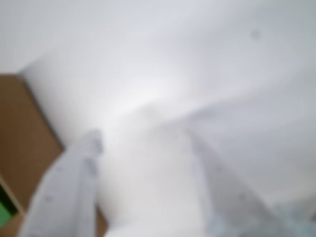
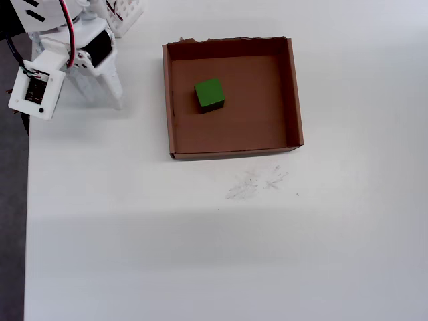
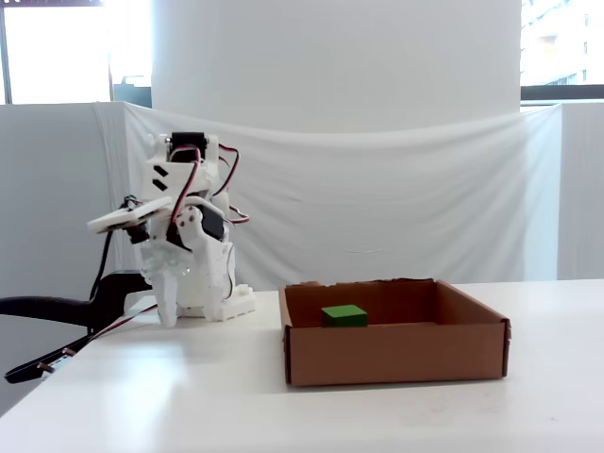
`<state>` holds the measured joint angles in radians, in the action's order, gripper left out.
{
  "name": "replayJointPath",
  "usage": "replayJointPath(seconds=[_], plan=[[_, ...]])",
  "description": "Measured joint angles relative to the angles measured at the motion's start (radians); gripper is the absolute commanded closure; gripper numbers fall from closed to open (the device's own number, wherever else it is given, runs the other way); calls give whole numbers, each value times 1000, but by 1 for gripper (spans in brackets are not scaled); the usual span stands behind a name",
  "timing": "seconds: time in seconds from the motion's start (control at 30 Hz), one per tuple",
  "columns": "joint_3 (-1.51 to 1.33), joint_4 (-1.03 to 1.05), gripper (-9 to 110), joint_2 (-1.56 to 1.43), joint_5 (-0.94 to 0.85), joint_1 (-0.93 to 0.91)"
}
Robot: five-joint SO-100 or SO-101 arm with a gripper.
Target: Grasp a green cube and put it in a box.
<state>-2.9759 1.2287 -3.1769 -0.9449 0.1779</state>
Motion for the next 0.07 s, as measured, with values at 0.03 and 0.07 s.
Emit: replayJointPath(seconds=[0.03, 0.07], plan=[[0, 0, 80, 0, 0, 0], [0, 0, 80, 0, 0, 0]])
